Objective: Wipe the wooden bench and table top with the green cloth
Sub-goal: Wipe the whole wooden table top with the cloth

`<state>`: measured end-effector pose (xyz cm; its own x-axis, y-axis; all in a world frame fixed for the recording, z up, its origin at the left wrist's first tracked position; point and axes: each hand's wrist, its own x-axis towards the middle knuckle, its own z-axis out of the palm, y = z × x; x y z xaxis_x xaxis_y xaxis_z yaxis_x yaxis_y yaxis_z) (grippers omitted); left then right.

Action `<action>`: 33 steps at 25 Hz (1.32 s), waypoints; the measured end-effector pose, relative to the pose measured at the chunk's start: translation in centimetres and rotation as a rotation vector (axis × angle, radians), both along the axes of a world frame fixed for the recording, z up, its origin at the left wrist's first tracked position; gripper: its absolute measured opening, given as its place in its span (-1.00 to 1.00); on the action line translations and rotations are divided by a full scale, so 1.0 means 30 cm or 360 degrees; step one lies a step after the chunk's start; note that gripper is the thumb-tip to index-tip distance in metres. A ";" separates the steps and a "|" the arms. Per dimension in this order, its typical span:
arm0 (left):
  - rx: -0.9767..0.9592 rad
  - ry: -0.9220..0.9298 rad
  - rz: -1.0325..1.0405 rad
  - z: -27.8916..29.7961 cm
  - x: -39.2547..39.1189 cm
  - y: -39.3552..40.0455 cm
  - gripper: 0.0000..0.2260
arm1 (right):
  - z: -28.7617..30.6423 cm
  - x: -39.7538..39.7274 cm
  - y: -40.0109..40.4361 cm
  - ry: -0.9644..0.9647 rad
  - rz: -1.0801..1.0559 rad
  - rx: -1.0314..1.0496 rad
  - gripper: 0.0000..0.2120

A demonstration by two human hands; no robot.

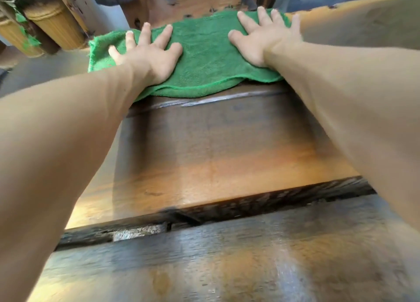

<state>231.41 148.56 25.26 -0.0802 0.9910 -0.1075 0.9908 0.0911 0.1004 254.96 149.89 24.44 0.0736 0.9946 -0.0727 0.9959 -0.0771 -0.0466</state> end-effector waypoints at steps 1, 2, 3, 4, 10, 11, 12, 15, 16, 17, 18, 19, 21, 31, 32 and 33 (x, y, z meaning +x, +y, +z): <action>0.0031 0.0000 0.0009 0.001 0.006 -0.009 -0.46 | 0.001 -0.001 -0.006 0.0007 0.0008 0.0017 -0.36; 0.0041 -0.0002 0.0000 0.000 0.022 -0.027 -0.46 | 0.004 0.002 -0.022 0.0027 0.0011 0.0010 -0.37; 0.0026 0.0006 -0.0017 0.001 0.040 -0.061 -0.46 | 0.014 -0.001 -0.057 0.0045 0.0013 -0.0024 -0.38; 0.0011 0.0021 -0.0029 -0.003 0.053 -0.107 -0.46 | 0.017 -0.008 -0.099 0.0056 0.0025 -0.0055 -0.38; -0.0005 0.0026 -0.0159 0.000 0.094 -0.574 -0.46 | 0.019 -0.049 -0.562 0.0093 0.0082 -0.0062 -0.42; -0.0037 0.0032 -0.0168 0.001 0.101 -0.675 -0.46 | 0.024 -0.060 -0.653 0.0100 0.0082 -0.0092 -0.41; -0.0059 0.0051 -0.0166 0.004 0.101 -0.779 -0.46 | 0.030 -0.072 -0.746 0.0104 0.0093 -0.0117 -0.41; -0.0034 0.0095 -0.0238 0.003 0.076 -1.091 -0.42 | 0.042 -0.090 -1.056 0.0100 0.0155 -0.0103 -0.37; -0.0025 0.0070 -0.0243 -0.001 0.067 -1.184 -0.41 | 0.037 -0.093 -1.152 0.0123 0.0164 -0.0083 -0.34; -0.0008 0.0050 -0.0230 0.003 0.056 -1.284 -0.42 | 0.036 -0.098 -1.255 0.0157 0.0155 -0.0058 -0.33; -0.0009 0.0036 -0.0218 0.002 0.048 -1.370 -0.43 | 0.029 -0.103 -1.345 0.0184 0.0143 -0.0035 -0.34; -0.0026 0.0028 -0.0210 0.005 0.040 -1.461 -0.45 | 0.026 -0.111 -1.436 0.0194 0.0143 -0.0016 -0.36; -0.0069 0.0043 -0.0205 0.017 0.025 -1.646 -0.45 | 0.028 -0.132 -1.618 0.0196 0.0166 -0.0004 -0.39; -0.0089 0.0071 -0.0248 0.035 -0.023 -2.301 -0.39 | 0.060 -0.121 -2.295 0.0117 0.0237 -0.0169 -0.31; -0.0095 0.0064 -0.0249 0.037 -0.022 -2.370 -0.39 | 0.065 -0.111 -2.364 0.0100 0.0242 -0.0204 -0.30; -0.0109 0.0057 -0.0252 0.037 -0.022 -2.434 -0.39 | 0.070 -0.103 -2.426 0.0092 0.0246 -0.0242 -0.30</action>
